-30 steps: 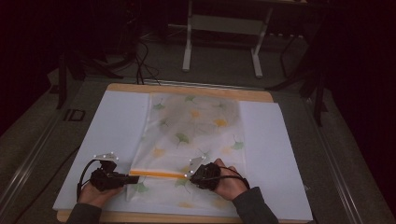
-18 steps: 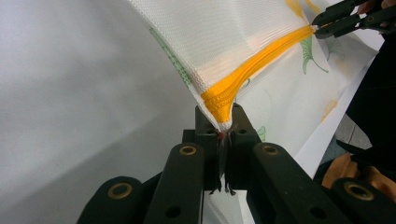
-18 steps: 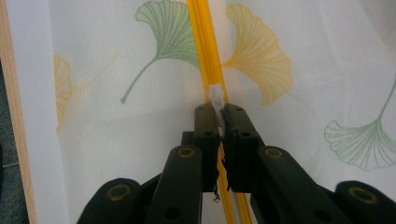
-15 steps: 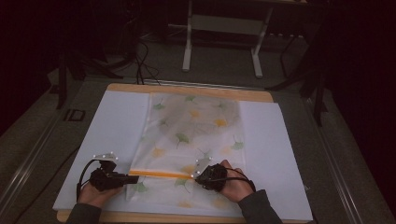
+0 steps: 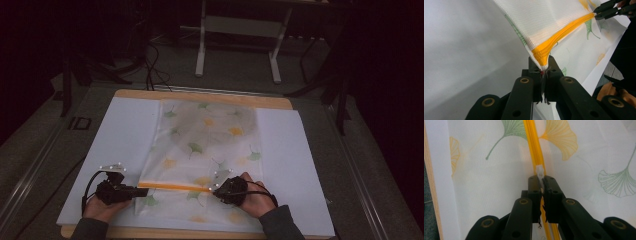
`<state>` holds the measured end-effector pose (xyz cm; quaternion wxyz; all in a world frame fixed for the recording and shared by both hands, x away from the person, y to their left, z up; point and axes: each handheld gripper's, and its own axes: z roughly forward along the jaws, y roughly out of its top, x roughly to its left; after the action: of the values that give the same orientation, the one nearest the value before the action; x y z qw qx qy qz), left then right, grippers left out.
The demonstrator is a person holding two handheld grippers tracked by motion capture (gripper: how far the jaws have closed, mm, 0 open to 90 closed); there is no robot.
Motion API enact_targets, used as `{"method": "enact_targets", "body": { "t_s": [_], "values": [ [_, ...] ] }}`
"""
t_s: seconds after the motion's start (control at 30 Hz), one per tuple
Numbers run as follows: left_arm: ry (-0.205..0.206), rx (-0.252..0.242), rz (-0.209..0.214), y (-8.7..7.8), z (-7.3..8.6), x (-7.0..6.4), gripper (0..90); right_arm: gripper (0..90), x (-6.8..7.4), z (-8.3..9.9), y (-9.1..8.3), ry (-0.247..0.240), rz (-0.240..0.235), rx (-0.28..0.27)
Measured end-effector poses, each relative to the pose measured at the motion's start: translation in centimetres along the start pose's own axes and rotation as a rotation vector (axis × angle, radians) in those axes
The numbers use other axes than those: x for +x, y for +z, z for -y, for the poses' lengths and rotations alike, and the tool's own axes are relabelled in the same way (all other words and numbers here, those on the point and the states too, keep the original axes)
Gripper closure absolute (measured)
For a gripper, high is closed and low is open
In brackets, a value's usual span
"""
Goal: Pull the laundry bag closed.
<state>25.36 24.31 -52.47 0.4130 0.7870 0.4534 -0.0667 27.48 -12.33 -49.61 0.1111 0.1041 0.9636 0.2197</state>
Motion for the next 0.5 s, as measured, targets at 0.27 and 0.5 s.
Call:
{"method": "enact_targets", "body": {
  "t_s": [0.27, 0.5],
  "values": [
    [-0.001, 0.0, -0.001, 0.0, 0.0, 0.0, 86.7, 85.0, -0.1, 0.7, -0.2, 0.007, 0.004, 0.009],
    [-0.002, -0.001, 0.001, 0.0, 0.0, 0.0, 86.7, 85.0, -0.2, 1.2, -0.3, 0.008, 0.006, 0.016]
  ]
}}
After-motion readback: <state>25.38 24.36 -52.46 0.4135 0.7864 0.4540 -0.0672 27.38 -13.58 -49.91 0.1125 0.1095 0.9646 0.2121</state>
